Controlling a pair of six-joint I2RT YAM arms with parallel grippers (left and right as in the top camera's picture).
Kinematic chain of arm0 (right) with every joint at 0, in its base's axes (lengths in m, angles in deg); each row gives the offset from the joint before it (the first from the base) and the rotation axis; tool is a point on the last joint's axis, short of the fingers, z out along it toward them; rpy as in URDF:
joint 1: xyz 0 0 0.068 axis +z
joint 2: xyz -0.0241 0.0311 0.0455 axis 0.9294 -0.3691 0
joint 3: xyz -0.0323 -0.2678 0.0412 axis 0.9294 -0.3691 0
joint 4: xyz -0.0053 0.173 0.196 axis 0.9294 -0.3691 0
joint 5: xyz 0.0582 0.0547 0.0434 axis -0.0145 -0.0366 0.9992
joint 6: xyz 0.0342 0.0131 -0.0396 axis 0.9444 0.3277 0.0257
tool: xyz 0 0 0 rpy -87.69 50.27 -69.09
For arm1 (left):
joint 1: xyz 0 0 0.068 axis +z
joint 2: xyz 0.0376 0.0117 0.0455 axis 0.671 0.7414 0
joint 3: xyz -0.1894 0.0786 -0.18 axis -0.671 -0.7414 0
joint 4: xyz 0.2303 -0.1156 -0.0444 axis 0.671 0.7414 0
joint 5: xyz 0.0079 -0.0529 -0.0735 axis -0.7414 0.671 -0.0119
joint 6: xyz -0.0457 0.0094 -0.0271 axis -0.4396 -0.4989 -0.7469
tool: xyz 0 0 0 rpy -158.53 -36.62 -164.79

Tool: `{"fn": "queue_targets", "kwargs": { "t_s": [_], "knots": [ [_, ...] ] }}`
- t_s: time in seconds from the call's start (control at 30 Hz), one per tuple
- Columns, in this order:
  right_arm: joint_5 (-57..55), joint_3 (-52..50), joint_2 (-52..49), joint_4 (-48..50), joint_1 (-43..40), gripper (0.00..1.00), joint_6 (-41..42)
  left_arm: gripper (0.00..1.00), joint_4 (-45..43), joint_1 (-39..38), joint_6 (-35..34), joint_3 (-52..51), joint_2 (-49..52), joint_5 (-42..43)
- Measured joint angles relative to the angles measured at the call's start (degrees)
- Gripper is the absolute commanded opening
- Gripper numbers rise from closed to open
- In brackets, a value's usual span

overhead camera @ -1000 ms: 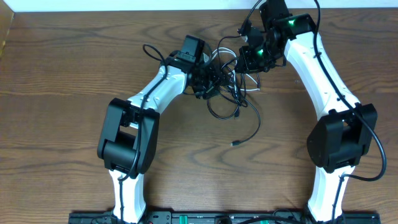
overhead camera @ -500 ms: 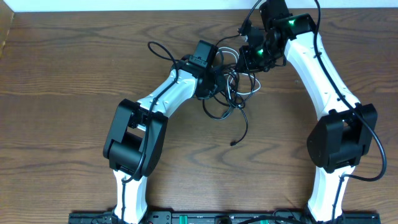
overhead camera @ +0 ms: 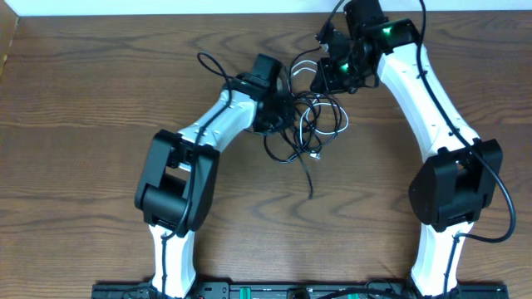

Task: Untangle cables

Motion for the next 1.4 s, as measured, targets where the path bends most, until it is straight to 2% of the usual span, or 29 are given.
{"fn": "queue_targets", "kwargs": {
  "t_s": [0.13, 0.3, 0.57, 1.17, 1.4],
  "knots": [
    [-0.28, 0.0, -1.2, 0.92, 1.64, 0.2, 2.97, 0.08, 0.11, 3.13, 3.58, 0.0, 0.15, 8.5],
    [-0.72, 0.0, -5.01, 1.09, 2.75, 0.22, 6.29, 0.07, 0.17, 7.04, 5.35, 0.0, 0.26, 16.85],
    [-0.92, -0.02, -9.99, 0.63, 4.48, 0.23, 7.8, 0.07, 0.22, 9.86, 5.75, 0.0, 0.26, 22.21],
    [-2.4, -0.07, -12.37, -0.09, 6.4, 0.21, 8.0, 0.08, 0.87, 9.07, 5.75, -0.11, 0.48, 21.05],
    [-2.64, -0.09, -12.39, 0.33, 5.88, 0.3, 8.22, 0.07, 2.82, 8.22, 4.48, -0.11, 0.48, 14.08]
  ]
}}
